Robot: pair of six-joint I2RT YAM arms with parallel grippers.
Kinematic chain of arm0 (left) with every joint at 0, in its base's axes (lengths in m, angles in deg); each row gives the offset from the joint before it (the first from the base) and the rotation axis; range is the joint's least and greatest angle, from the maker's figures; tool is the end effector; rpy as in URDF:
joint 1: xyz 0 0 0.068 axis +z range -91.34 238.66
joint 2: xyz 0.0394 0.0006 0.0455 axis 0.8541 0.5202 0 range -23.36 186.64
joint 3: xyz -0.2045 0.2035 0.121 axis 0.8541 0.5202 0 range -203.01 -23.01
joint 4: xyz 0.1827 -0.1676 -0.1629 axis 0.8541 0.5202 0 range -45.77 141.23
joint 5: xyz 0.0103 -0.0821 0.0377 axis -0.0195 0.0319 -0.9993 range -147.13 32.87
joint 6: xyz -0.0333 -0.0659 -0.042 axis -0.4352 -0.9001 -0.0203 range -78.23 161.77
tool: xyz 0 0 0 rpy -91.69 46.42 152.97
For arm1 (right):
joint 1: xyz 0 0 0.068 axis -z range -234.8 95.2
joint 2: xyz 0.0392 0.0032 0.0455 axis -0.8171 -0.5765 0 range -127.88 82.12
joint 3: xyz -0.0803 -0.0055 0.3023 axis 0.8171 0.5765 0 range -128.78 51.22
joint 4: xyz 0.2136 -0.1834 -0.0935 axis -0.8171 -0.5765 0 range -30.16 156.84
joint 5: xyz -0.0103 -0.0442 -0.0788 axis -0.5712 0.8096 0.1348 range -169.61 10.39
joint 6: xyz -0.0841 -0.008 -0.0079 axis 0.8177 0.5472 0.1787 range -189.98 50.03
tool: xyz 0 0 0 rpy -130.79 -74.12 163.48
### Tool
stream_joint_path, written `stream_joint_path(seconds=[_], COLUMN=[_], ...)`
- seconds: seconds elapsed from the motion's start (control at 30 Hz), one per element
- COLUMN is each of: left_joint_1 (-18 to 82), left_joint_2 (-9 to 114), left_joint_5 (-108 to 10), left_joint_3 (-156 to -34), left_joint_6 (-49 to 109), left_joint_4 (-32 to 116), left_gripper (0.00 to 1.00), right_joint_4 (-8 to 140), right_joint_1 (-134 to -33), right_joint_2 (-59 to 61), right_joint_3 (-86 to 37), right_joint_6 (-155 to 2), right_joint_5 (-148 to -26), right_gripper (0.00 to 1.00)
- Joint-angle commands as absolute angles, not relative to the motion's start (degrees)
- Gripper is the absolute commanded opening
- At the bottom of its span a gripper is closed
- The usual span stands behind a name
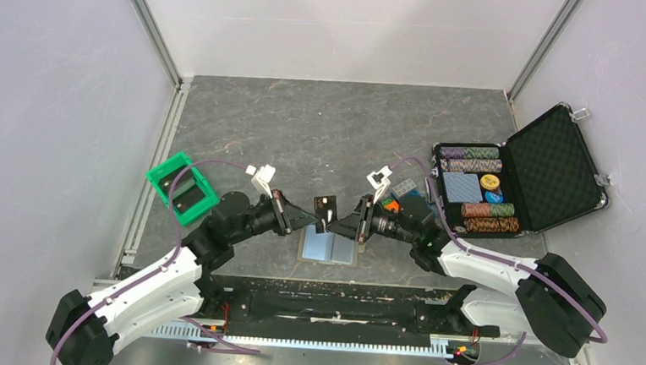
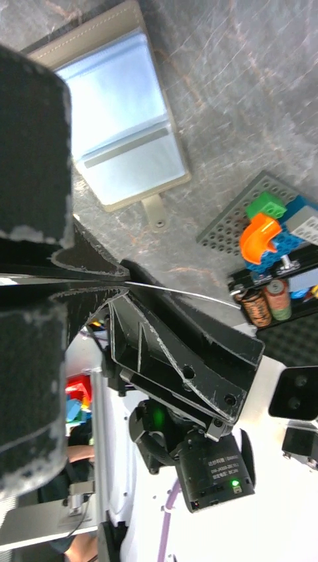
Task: Take the credit cards out of the card holder
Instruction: Remove the credit card from the card holder, then place the credit card in the storage box.
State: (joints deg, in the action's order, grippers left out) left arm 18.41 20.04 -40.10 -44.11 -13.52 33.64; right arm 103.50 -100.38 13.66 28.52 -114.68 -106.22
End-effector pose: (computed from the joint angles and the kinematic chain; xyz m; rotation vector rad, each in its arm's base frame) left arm 0.1573 -0.1617 0.2421 -0.0202 2.0164 -1.4077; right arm 0.1768 0.2282 0.2148 -0.4070 1.9423 1.5002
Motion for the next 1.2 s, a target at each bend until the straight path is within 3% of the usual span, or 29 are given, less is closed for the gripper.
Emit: stream_joint_path(seconds=[0.0,0.07,0.13,0.33,0.83,1.17], left_joint_1=[18.49,18.49,18.49,18.49,18.45,18.44], left_joint_2=[18.6,18.57,18.03,15.85,24.17,27.71], left_joint_5=[-39.31,-39.92,-41.7,-45.82,-22.38,-21.82], left_joint_3=[-43.75,-44.16,-46.0,-52.64,-64.34,-65.64], left_joint_6=[-15.08,-13.47,-10.51,-2.47,8.64,10.79], left_joint_4=[30.2,32.32,38.35,54.0,69.89,68.22], left_gripper=[0.06,0.21,0.34,0.51,0.55,0.54], right_joint_4=[113.56,114.43,114.19,109.11,101.81,101.29], right_joint_1=[-99.52,-98.63,-97.6,-96.63,-96.71,-97.16], right_joint_2=[12.35,10.95,9.76,9.95,12.38,10.83], right_joint_3=[28.04,27.82,27.15,26.21,28.1,28.25], right_joint_6=[-116.52,-114.83,-113.5,-105.28,-95.44,-95.17], right_joint_5=[-108.46,-111.13,-115.37,-128.54,-139.86,-140.51], right_gripper=[0.09,0.0,0.0,0.0,0.0,0.0])
